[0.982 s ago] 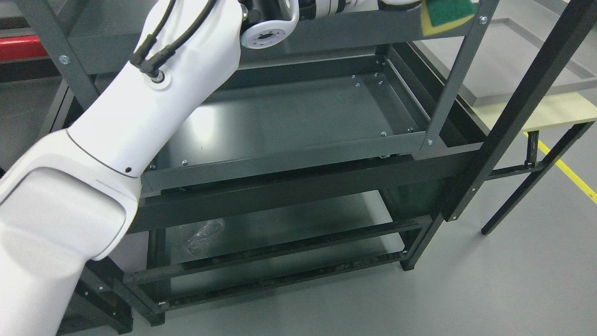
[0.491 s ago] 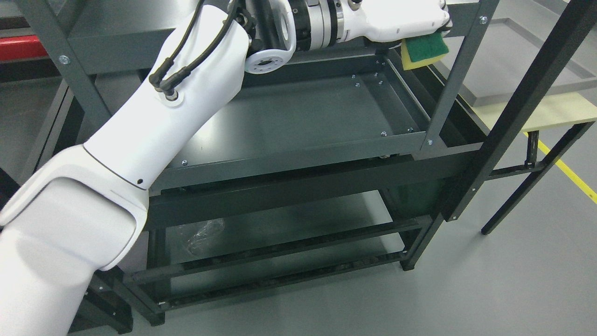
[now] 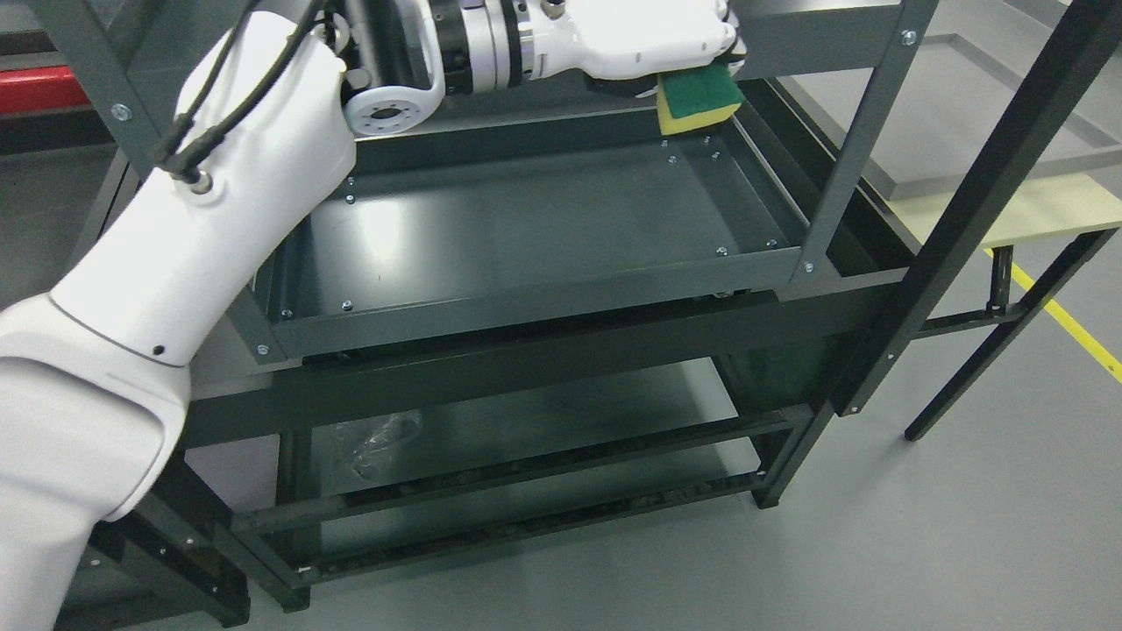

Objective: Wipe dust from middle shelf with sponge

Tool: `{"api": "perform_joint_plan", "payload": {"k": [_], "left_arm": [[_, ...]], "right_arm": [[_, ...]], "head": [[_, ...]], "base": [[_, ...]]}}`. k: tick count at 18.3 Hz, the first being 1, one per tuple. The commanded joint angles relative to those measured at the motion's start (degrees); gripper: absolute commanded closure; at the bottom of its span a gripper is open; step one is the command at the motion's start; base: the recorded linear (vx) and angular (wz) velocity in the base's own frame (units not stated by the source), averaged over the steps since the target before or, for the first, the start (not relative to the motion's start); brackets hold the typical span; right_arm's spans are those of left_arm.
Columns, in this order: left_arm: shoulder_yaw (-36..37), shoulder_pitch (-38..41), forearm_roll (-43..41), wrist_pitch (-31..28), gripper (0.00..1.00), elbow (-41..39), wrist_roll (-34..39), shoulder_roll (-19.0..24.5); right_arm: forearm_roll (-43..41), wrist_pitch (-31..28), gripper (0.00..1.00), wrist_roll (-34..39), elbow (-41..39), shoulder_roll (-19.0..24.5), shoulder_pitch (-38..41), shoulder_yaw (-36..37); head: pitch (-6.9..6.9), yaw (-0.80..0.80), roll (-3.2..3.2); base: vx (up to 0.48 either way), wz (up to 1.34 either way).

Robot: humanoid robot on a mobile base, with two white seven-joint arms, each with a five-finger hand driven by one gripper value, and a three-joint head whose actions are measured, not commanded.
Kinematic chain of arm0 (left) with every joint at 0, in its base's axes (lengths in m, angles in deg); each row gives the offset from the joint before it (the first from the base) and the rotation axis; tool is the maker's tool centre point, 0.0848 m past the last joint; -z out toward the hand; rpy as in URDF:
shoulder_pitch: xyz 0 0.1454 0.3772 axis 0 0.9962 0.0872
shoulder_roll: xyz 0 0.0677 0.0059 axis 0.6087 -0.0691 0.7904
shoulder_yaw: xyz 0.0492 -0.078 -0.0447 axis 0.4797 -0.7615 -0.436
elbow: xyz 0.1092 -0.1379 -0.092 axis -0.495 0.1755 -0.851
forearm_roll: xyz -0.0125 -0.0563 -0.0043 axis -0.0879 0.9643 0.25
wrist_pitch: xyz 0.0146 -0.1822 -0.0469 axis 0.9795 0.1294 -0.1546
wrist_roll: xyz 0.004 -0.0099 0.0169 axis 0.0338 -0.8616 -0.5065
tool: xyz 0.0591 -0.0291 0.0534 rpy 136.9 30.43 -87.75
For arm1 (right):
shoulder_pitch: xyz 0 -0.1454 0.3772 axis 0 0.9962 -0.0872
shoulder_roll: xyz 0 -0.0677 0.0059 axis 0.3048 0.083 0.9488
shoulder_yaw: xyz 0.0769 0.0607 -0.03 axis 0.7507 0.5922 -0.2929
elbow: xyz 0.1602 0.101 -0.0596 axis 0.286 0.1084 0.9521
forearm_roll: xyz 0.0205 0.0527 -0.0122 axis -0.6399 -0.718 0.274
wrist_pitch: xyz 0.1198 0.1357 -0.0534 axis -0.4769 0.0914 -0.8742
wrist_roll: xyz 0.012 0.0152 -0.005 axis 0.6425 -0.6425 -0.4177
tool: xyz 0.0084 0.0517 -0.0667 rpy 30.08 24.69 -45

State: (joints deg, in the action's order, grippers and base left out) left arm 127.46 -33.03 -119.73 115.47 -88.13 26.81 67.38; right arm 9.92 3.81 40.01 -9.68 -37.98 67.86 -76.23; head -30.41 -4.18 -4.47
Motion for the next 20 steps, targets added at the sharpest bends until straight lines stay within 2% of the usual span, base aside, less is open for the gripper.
{"api": "perform_joint_plan", "payload": {"k": [1,5,9,11,13,17,20], "left_arm": [[-4.49,3.7,10.96,1.14,1.0,-17.07,-3.27,20.73],[-9.58,8.44,16.5,3.34,1.0,-22.1,-6.16,29.08],[-16.7,13.1,18.79,3.34,1.0,-22.19,-8.01,34.62],[-18.38,14.25,21.94,3.34,1.0,-22.28,-7.84,34.65],[-18.65,14.52,27.73,3.34,1.0,-22.89,-7.75,31.85],[-15.68,21.88,36.18,3.34,1.0,-26.4,-7.32,16.92],[-9.35,30.39,36.38,3.34,1.0,-27.29,-7.4,6.98]], "right_arm": [[0.0,-4.17,0.0,-0.03,-1.0,-1.0,0.01,0.0],[0.0,-4.17,0.0,-0.03,-1.0,-1.0,0.01,0.0],[0.0,-4.17,0.0,-0.03,-1.0,-1.0,0.01,0.0],[0.0,-4.17,0.0,-0.03,-1.0,-1.0,0.01,0.0],[0.0,-4.17,0.0,-0.03,-1.0,-1.0,0.01,0.0],[0.0,-4.17,0.0,-0.03,-1.0,-1.0,0.01,0.0],[0.0,-4.17,0.0,-0.03,-1.0,-1.0,0.01,0.0]], "head": [[0.0,0.0,0.0],[0.0,0.0,0.0],[0.0,0.0,0.0],[0.0,0.0,0.0],[0.0,0.0,0.0],[0.0,0.0,0.0],[0.0,0.0,0.0]], "base": [[0.0,0.0],[0.0,0.0],[0.0,0.0],[0.0,0.0],[0.0,0.0],[0.0,0.0],[0.0,0.0]]}}
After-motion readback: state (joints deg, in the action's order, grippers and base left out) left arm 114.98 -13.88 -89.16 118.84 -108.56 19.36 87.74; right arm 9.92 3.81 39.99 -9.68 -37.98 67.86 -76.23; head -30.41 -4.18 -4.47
